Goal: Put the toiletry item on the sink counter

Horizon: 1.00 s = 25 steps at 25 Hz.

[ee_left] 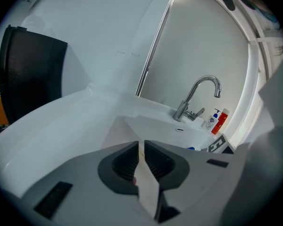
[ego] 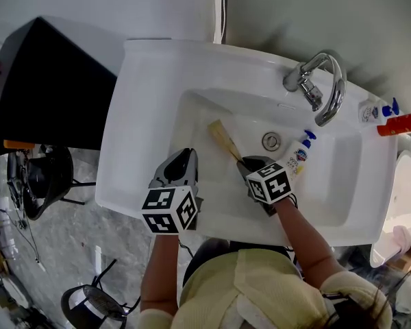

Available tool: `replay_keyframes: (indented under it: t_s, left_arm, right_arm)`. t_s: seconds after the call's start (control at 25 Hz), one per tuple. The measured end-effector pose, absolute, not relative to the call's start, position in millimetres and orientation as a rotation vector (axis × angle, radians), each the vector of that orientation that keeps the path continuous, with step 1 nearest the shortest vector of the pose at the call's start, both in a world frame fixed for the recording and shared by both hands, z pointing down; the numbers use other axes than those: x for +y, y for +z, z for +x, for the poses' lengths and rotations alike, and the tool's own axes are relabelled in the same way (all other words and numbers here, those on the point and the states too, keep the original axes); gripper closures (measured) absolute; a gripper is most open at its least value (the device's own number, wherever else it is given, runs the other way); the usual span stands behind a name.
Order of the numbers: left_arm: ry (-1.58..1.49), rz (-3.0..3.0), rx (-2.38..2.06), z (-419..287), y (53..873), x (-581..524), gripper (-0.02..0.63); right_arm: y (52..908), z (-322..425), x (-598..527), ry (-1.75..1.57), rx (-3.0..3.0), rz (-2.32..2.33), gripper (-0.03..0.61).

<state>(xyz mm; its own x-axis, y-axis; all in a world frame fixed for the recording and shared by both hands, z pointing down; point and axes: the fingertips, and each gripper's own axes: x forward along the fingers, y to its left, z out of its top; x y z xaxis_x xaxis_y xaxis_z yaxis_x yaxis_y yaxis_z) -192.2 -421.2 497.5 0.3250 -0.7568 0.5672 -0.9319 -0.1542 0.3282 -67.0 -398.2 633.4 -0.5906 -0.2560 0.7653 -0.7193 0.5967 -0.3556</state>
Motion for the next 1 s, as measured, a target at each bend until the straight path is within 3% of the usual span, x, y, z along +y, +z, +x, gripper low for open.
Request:
replay_keyframes:
  t_s: [1.0]
  left_arm:
    - [0.335,1.997,-1.468,-189.7,484.4,-418.4,0.545]
  right_arm:
    - [628.7,-71.4,-397.0,0.845,-2.151,0.745,0.525]
